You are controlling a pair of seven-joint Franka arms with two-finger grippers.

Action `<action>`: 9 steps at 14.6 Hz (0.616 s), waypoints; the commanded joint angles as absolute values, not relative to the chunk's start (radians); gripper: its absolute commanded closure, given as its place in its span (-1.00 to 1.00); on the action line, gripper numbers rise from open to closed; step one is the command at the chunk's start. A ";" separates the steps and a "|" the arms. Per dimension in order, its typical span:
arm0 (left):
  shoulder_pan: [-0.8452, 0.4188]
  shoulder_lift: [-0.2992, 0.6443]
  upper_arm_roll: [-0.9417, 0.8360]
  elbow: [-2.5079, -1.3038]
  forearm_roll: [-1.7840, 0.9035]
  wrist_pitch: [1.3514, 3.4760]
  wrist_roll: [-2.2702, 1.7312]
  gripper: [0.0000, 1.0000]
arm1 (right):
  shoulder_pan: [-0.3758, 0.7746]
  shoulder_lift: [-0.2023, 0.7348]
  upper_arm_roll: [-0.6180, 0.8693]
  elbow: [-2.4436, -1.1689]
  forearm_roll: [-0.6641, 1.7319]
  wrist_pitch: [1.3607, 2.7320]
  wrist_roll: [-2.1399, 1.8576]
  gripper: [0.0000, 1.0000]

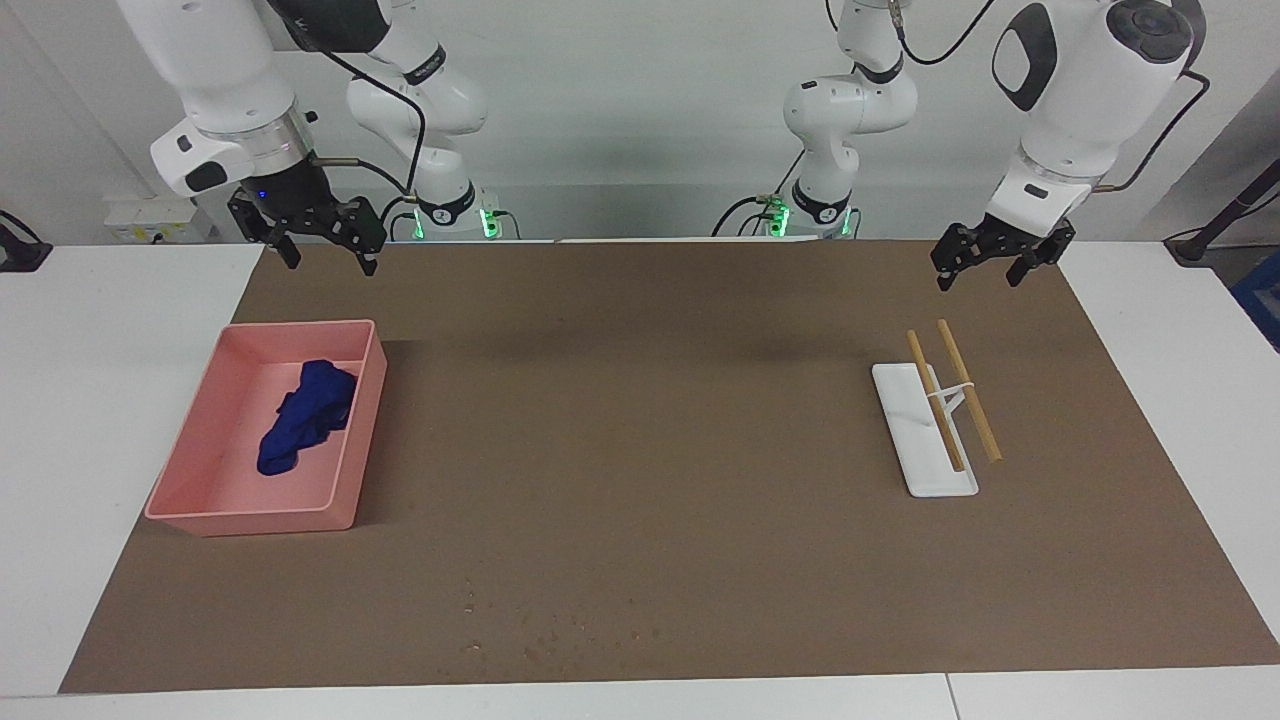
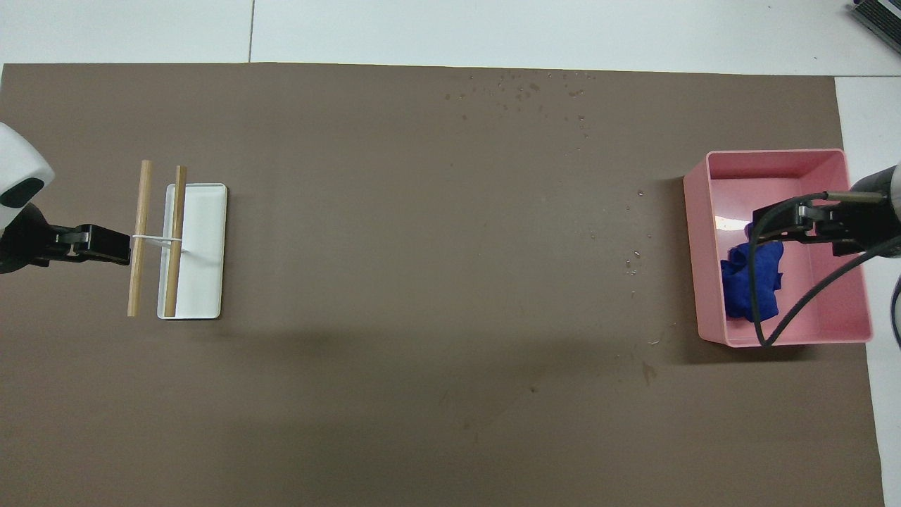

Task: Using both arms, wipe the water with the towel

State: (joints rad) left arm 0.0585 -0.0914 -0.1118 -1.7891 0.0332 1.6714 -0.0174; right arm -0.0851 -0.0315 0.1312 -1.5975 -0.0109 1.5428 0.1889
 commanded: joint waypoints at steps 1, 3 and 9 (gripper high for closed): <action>0.057 -0.106 -0.112 -1.796 0.052 1.667 -0.011 -1.00 | -0.094 -0.060 0.140 -1.635 -0.034 1.560 0.186 -1.00; 0.057 -0.106 -0.112 -1.796 0.052 1.667 -0.011 -1.00 | -0.091 -0.060 0.140 -1.638 -0.034 1.562 0.187 -1.00; 0.057 -0.106 -0.112 -1.796 0.052 1.667 -0.011 -1.00 | -0.089 -0.064 0.140 -1.641 -0.034 1.563 0.187 -1.00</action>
